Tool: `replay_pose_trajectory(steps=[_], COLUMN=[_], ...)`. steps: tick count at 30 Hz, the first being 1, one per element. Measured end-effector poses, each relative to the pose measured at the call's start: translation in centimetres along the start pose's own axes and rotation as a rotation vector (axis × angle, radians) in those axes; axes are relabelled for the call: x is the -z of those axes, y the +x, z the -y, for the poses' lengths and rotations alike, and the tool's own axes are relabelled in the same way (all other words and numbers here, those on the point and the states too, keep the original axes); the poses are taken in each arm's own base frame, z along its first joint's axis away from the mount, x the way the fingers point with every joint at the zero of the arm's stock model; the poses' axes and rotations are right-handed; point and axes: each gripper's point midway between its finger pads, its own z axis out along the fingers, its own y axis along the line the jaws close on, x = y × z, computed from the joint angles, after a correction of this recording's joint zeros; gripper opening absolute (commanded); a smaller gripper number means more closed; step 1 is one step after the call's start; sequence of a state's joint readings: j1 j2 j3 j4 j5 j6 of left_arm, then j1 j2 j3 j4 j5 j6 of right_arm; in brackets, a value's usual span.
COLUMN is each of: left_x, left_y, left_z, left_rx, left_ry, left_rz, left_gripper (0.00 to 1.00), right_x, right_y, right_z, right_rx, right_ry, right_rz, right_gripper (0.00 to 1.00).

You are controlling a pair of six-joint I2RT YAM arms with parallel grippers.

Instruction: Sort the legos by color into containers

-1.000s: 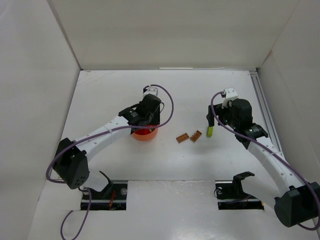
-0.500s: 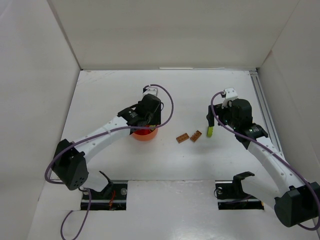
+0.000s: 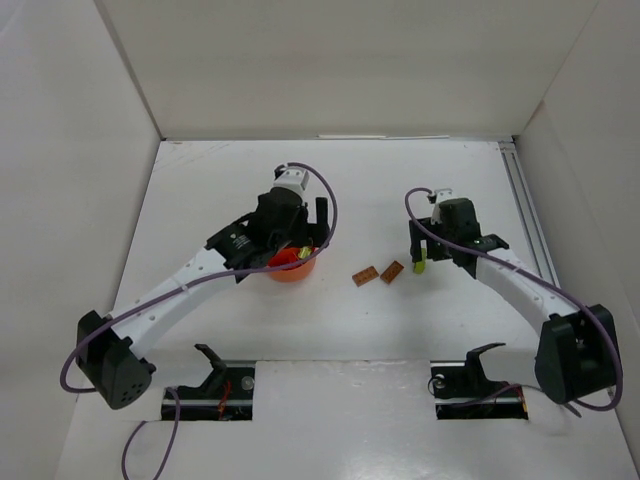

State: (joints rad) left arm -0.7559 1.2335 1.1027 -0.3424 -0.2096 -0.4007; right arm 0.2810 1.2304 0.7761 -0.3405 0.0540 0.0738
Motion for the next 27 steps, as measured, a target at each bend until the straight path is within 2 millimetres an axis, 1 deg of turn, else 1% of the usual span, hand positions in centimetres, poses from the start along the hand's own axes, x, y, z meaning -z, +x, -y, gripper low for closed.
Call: replay_pose_trajectory(steps=[2,4,7,9,10,13,14,16,17,20,24,27], left_x=[0.6,1.1,1.8,2.1,2.2,2.6,2.8,3.0,3.1,3.1,3.2,3.4], left_y=[-0.1,-0.1,-0.2,-0.4,-0.4,-0.5,-0.5,-0.5,-0.4,-0.3,-0.3,-0.5], left_z=[-0.1,-0.3,-0.6,-0.8,-0.9,-1.3,-1.5,-1.7,-1.8,-2.2,-2.4,-2.8], left_rx=[0.003,0.006,0.011,0.017,0.02,0.035,0.038,0.046,0.05,0.054,0.058,0.062], left_ry=[0.007,0.011,0.01,0.006,0.002,-0.012,-0.019,-0.028,-0.033,-0.046,-0.06,-0.075], left_rz=[0.015,0.027,0.042,0.053,0.059,0.071,0.073,0.078,0.08,0.082,0.087,0.096], left_gripper=[1.0,1.0,1.0,1.0,1.0,1.0,1.0,1.0,1.0,1.0,1.0,1.0], right_x=[-0.8,-1.5,-2.4,-3.1,-3.5,-4.4,-4.5,-4.7,-4.7,-4.7,-4.5,-3.8], right_y=[1.2,1.9,2.5,2.7,2.8,3.2,3.4,3.6,3.5,3.3,2.8,1.2], right_z=[0.3,0.4,0.7,0.8,0.8,0.8,0.8,0.8,0.8,0.8,0.8,0.2], right_rx=[-0.019,-0.034,-0.043,-0.046,-0.046,-0.051,-0.054,-0.06,-0.062,-0.064,-0.045,-0.004], right_ry=[0.022,0.036,0.057,0.069,0.073,0.081,0.083,0.082,0.084,0.085,0.081,0.051], right_rz=[-0.051,-0.08,-0.113,-0.136,-0.145,-0.169,-0.176,-0.182,-0.181,-0.173,-0.159,-0.117], right_gripper=[0.83,0.81,0.78,0.73,0.66,0.5,0.39,0.31,0.23,0.12,0.1,0.1])
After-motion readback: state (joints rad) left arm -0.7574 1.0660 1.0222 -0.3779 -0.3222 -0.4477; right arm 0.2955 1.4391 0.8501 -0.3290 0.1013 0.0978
